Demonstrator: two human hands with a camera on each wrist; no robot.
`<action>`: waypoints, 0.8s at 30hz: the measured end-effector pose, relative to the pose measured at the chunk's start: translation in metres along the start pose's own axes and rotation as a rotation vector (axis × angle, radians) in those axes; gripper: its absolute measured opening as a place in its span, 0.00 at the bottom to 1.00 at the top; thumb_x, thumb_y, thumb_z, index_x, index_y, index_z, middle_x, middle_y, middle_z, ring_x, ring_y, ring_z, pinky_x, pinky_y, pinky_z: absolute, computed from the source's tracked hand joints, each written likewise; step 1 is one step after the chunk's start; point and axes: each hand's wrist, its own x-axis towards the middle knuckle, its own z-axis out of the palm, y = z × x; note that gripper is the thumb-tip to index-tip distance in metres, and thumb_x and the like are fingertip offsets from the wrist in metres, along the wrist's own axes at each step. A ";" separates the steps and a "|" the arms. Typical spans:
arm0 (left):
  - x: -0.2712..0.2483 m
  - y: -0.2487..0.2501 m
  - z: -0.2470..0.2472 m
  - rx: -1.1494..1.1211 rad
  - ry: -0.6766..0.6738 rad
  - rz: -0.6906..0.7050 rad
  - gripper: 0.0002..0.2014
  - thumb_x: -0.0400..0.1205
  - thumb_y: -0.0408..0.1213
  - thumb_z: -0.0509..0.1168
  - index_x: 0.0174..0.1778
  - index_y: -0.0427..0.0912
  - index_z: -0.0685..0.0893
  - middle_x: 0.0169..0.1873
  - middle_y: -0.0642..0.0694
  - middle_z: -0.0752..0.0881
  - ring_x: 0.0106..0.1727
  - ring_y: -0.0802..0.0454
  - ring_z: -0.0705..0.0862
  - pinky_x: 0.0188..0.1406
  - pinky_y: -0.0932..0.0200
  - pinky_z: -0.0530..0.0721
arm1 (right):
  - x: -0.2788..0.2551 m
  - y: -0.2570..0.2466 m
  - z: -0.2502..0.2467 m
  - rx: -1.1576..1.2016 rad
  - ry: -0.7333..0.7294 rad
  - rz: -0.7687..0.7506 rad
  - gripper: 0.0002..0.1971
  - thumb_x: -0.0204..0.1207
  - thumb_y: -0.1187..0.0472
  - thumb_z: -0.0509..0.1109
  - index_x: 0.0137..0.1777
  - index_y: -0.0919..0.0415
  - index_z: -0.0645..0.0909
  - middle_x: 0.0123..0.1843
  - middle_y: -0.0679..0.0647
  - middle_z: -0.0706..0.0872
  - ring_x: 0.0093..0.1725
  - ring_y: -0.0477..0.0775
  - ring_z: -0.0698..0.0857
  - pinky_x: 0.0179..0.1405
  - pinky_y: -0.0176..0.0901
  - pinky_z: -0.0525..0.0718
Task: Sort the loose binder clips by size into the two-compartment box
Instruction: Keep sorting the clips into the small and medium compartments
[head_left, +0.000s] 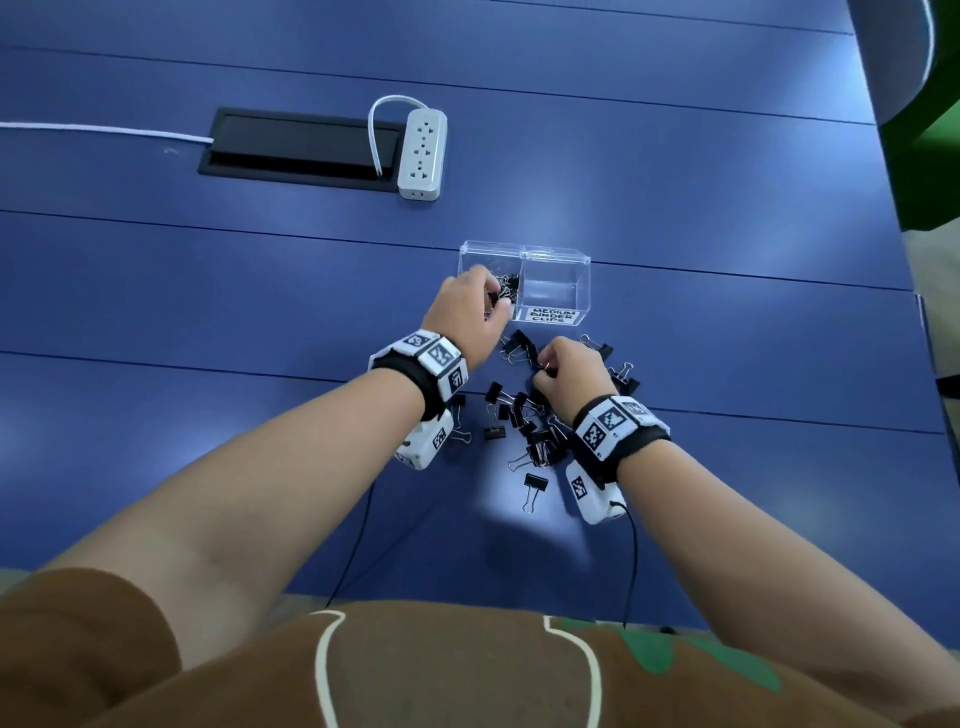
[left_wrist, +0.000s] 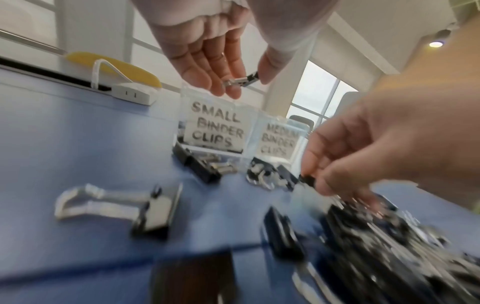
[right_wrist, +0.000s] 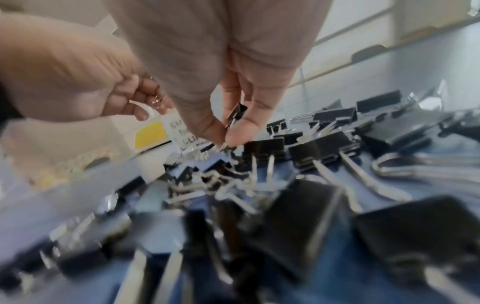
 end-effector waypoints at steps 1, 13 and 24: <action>0.008 0.000 -0.004 0.002 0.014 -0.009 0.09 0.80 0.41 0.63 0.50 0.40 0.79 0.40 0.48 0.81 0.50 0.45 0.78 0.50 0.51 0.79 | 0.000 0.000 -0.002 0.077 0.018 0.033 0.09 0.72 0.64 0.68 0.52 0.62 0.81 0.50 0.57 0.84 0.50 0.58 0.83 0.53 0.49 0.83; 0.002 -0.012 -0.002 0.145 -0.008 -0.030 0.06 0.78 0.36 0.64 0.49 0.41 0.80 0.53 0.41 0.79 0.59 0.43 0.74 0.59 0.48 0.77 | 0.051 -0.062 -0.052 0.471 0.070 -0.021 0.04 0.70 0.67 0.70 0.37 0.58 0.84 0.29 0.51 0.84 0.22 0.44 0.81 0.39 0.48 0.86; -0.019 -0.014 0.047 0.205 -0.317 -0.047 0.17 0.81 0.36 0.63 0.66 0.40 0.76 0.64 0.41 0.76 0.63 0.41 0.79 0.63 0.41 0.81 | 0.035 -0.048 -0.044 0.122 0.108 -0.102 0.10 0.75 0.66 0.63 0.46 0.62 0.88 0.43 0.55 0.89 0.40 0.51 0.83 0.50 0.41 0.84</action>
